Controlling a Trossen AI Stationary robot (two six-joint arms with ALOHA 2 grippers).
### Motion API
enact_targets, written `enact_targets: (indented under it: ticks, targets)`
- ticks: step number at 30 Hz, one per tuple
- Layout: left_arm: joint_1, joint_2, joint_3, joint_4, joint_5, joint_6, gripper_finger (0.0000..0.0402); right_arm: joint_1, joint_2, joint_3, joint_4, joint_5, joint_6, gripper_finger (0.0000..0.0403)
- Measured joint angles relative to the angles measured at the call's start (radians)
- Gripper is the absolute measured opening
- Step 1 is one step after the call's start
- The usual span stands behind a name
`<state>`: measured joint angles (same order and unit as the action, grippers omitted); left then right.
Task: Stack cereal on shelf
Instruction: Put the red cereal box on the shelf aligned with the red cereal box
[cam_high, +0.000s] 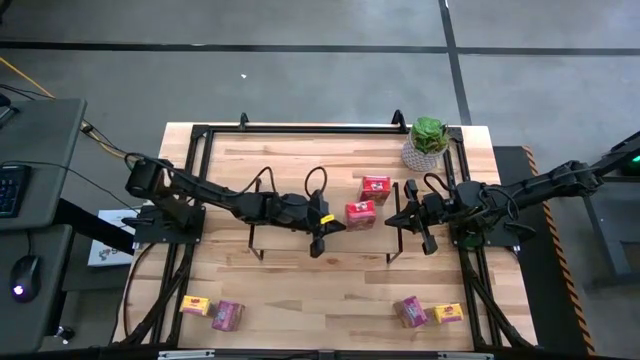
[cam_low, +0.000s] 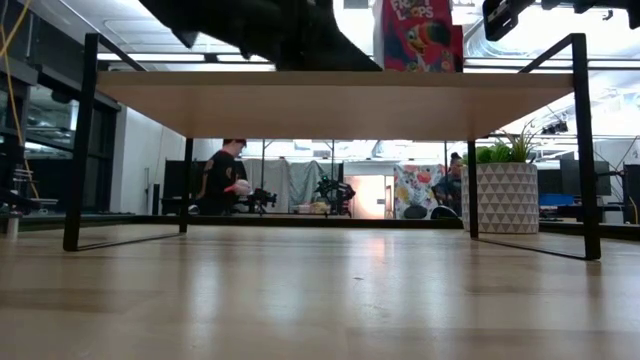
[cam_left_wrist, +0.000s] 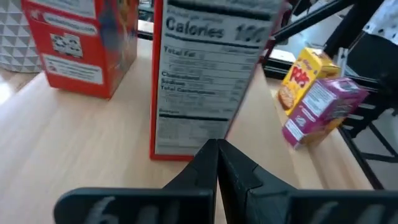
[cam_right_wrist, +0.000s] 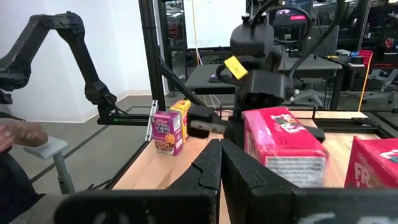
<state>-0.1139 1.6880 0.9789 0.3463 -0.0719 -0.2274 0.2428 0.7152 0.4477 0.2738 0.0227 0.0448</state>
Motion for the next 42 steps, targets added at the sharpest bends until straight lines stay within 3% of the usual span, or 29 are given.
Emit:
enact_targets:
  ticks: [12,28,42]
  targets:
    - [0.030,0.052,0.070,0.006,-0.015,0.001,0.0000,0.000,0.000,0.000,0.000,0.000,0.000,0.0000]
    - [0.070,0.049,0.071,0.005,-0.046,0.028,0.0000,0.000,0.000,0.000,0.000,0.000,0.000,0.0000]
    - [0.090,0.049,0.071,0.057,-0.010,0.018,0.0000,0.000,0.000,0.000,0.000,0.000,0.000,0.0000]
